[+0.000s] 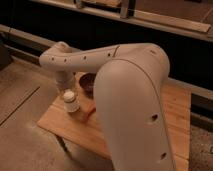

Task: Place the ceramic cup over the eraser

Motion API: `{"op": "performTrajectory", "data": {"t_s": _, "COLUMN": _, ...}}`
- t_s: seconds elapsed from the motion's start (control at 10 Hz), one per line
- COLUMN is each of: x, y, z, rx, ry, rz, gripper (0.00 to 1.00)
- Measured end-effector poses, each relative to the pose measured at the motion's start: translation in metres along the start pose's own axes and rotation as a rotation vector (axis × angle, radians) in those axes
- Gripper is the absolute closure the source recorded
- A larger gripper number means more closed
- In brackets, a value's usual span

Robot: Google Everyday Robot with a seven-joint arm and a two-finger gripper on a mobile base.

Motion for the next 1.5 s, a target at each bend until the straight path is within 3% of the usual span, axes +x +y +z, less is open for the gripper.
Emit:
{"op": "performTrajectory", "data": {"t_s": 0.7, "x": 0.0032, "y": -0.0006, "z": 0.0044, "rx": 0.019, "ry": 0.014, "rz": -0.002, "gripper": 0.97}}
{"op": "performTrajectory", "data": {"t_s": 1.3, "x": 0.0054, "y": 0.0019, "z": 0.0044, "rx": 0.017, "ry": 0.023, "rz": 0.005, "gripper": 0.34}}
{"op": "performTrajectory", "data": {"t_s": 1.5, "x": 0.0055, "y": 0.0024, "z": 0.0047, "rx": 0.016, "ry": 0.025, "rz": 0.006, "gripper": 0.28}}
